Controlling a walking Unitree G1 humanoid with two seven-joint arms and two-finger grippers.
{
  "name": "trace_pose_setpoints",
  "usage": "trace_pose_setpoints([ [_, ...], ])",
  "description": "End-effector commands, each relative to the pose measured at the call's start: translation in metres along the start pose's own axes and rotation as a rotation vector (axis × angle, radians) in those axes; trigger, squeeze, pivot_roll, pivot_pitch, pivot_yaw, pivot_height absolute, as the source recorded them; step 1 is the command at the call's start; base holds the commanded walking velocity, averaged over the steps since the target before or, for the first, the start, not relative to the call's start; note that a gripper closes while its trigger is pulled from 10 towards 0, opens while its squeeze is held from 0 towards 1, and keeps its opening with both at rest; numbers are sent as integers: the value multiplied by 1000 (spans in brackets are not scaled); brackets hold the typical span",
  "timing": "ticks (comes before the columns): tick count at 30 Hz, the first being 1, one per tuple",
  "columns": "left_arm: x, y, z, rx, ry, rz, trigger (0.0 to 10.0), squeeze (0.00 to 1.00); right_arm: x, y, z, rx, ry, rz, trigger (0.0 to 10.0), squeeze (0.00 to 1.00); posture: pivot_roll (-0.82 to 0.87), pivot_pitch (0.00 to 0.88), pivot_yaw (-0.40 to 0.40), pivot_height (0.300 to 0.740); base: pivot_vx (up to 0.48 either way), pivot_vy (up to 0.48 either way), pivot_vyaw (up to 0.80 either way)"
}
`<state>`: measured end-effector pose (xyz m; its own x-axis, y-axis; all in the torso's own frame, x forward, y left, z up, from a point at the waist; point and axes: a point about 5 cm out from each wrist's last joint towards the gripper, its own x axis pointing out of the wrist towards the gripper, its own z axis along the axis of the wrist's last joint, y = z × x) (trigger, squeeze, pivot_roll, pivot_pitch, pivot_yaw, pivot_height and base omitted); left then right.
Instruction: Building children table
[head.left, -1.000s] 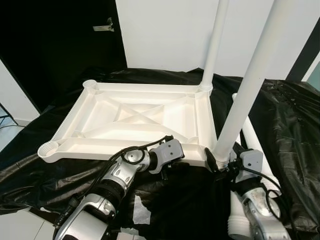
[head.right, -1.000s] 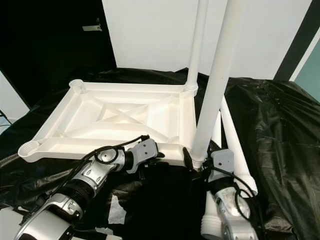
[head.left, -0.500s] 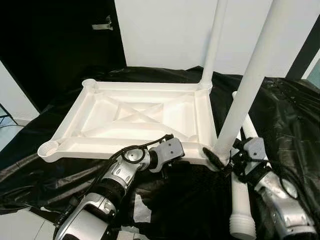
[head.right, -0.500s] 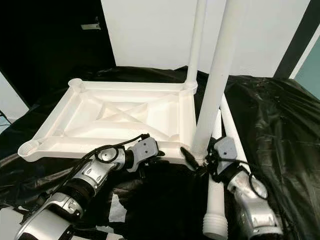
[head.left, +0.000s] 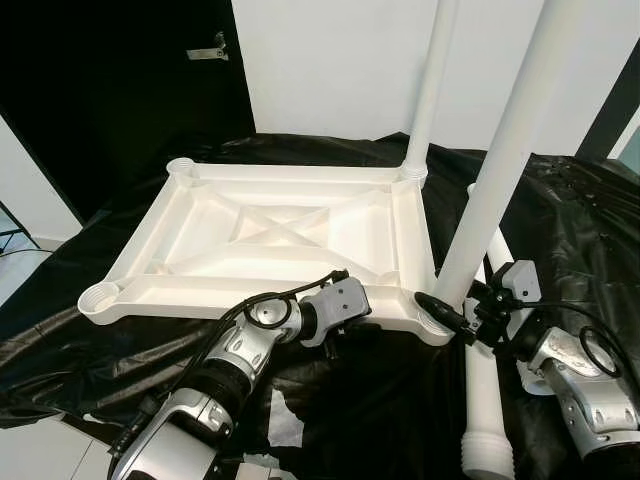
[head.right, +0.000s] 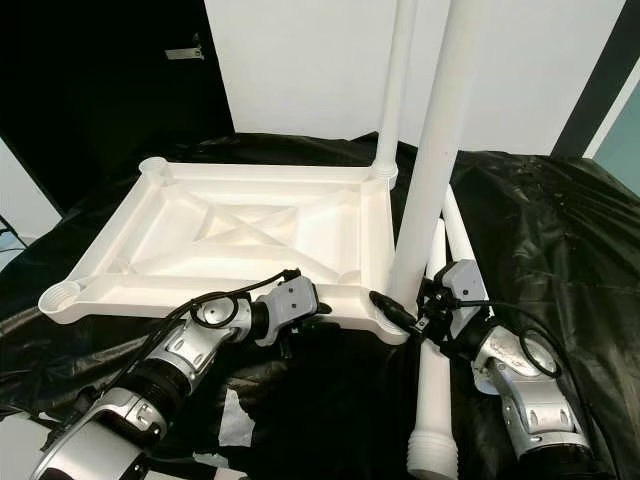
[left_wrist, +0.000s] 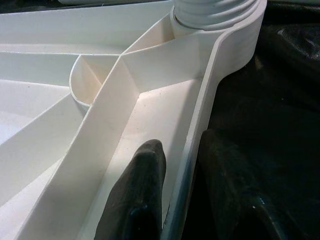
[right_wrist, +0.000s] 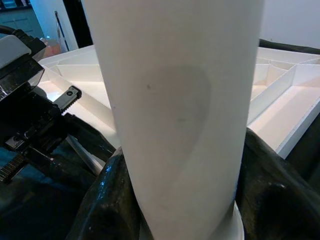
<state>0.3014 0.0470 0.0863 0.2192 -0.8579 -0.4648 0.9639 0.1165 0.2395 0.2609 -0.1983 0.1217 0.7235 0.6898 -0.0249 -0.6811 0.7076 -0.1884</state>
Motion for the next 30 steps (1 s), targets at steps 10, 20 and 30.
trace_pose_setpoints([
  [10, 0, -20, -34, -103, 133, -70, 10000, 0, 4, 53, -10, 68, -37, -289, 0, 0, 25, 0, 0, 740, 0, 0, 0],
  [20, -2, -22, -36, -107, 138, -72, 10000, 0, -3, 55, -15, 68, -40, -677, 0, 0, 30, 0, 1, 740, 0, 0, 0],
  [30, -1, -23, -36, -110, 136, -73, 10000, 0, -1, 57, -13, 44, -19, -682, 10000, 0, 21, 0, 0, 740, 0, 0, 0],
])
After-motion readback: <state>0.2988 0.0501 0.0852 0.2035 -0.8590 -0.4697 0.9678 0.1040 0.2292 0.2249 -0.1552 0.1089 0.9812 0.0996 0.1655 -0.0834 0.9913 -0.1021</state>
